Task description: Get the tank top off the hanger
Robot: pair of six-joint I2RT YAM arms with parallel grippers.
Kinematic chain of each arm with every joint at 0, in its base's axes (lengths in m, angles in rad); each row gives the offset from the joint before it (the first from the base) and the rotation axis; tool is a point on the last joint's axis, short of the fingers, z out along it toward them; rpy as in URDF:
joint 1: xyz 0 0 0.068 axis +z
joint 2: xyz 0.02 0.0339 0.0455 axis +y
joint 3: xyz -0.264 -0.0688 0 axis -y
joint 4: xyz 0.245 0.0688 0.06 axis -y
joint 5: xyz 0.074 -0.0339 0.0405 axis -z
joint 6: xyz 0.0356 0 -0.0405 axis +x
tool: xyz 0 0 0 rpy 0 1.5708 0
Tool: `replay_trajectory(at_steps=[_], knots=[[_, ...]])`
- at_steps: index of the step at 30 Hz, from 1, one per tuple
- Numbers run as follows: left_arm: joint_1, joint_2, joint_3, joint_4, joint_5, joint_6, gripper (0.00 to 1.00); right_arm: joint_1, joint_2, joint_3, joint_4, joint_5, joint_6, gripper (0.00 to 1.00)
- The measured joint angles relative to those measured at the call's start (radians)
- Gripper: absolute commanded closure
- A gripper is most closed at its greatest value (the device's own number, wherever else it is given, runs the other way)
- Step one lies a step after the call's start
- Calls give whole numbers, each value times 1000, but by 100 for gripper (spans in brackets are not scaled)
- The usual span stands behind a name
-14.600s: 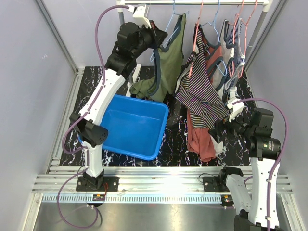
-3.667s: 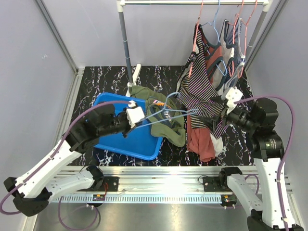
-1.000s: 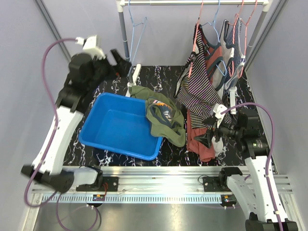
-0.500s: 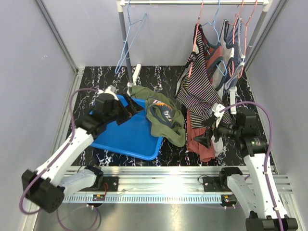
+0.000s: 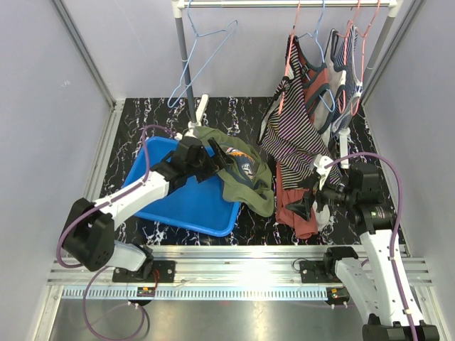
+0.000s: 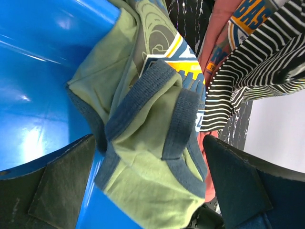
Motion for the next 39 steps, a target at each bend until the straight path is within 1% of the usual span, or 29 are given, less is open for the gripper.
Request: replay_trajectory(at_steps=[1, 2, 3, 4, 5, 8, 10, 13, 15, 19, 22, 26, 30, 36, 39], knots=[[-6, 11, 0, 9, -4, -3, 10, 0, -1, -1, 0, 0, 0, 0], [-12, 18, 0, 16, -7, -6, 16, 0, -1, -2, 0, 0, 0, 0], [-15, 22, -1, 23, -8, -10, 34, 0, -1, -3, 0, 0, 0, 0], [-18, 24, -4, 35, -8, -16, 44, 0, -1, -5, 0, 0, 1, 0], [-20, 25, -10, 52, -8, -16, 63, 0, -1, -5, 0, 1, 2, 0], [-21, 25, -31, 92, -9, -7, 88, 0, -1, -5, 0, 1, 5, 0], [-21, 24, -36, 98, -12, 0, 100, 0, -1, -5, 0, 1, 7, 0], [-21, 1, -53, 119, -18, 34, 100, 0, -4, -5, 0, 1, 9, 0], [-21, -48, -75, 136, -19, 63, 100, 0, -10, -4, 0, 2, 13, 0], [-21, -198, -79, 156, -19, 143, 100, 0, -27, 8, -1, 11, 15, 0], [-21, -314, -26, 148, -23, 217, 100, 0, -38, 26, -1, 21, 18, 0], [-20, -402, 166, 126, -35, 349, 100, 0, -56, 31, 0, 27, 29, 0], [-7, -390, 412, 104, -37, 459, 100, 0, -56, 31, 0, 28, 41, 0], [8, -261, 843, 92, -48, 584, 100, 0, -56, 31, 2, 28, 60, 0], [12, -201, 991, 97, -71, 629, 100, 0, -57, 31, 9, 28, 67, 0]])
